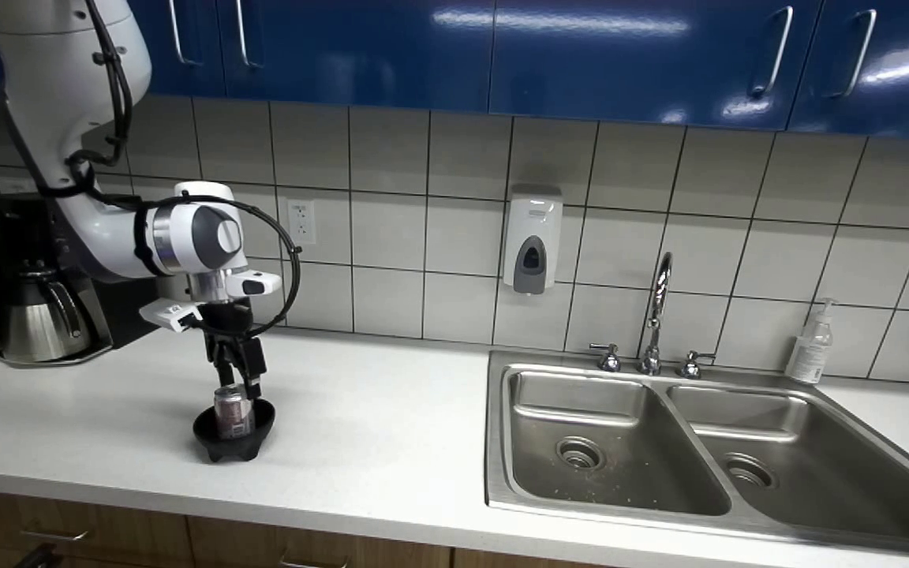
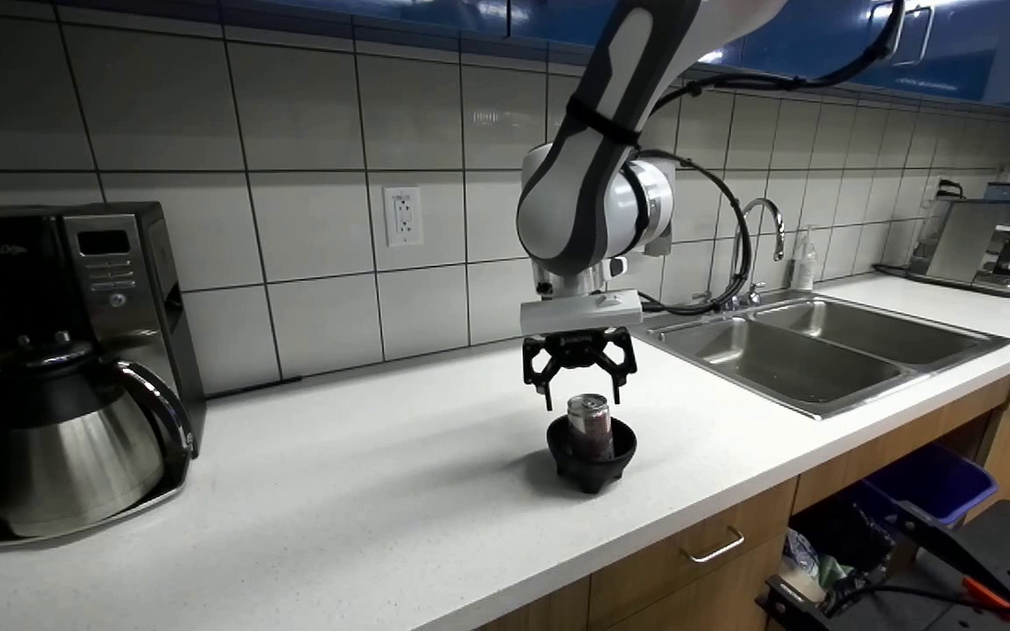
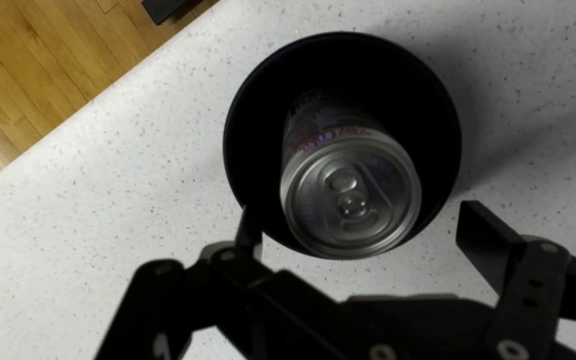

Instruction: Put the can into the bowl

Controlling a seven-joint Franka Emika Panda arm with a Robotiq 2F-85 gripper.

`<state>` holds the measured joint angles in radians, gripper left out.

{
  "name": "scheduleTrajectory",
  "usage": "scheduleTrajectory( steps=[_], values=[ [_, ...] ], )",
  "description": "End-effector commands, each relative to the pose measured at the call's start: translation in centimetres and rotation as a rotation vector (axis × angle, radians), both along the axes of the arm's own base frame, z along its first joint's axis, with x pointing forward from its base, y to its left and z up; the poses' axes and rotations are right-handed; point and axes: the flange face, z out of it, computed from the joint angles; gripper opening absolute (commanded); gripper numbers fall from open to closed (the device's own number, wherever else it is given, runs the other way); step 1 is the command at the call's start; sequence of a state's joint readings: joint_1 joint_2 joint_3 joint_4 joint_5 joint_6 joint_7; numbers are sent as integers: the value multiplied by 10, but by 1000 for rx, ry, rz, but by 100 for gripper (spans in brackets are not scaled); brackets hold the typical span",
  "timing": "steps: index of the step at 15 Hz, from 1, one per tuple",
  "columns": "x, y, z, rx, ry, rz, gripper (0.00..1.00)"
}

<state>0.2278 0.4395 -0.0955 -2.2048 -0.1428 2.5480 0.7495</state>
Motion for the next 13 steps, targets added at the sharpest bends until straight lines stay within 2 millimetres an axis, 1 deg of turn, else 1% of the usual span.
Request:
scheduleTrajectory(
  steps=[1, 4, 8, 9, 10, 13],
  values=[
    [4, -5, 30, -2, -6, -24, 100],
    [2, -12, 44, 13, -13, -23, 100],
    [-2, -18, 56, 8, -12, -44, 100],
    [-3, -20, 57, -1, 1, -55, 100],
    [6, -15, 45, 0, -22, -34, 100],
    [4, -17, 48, -3, -10, -39, 100]
  ],
)
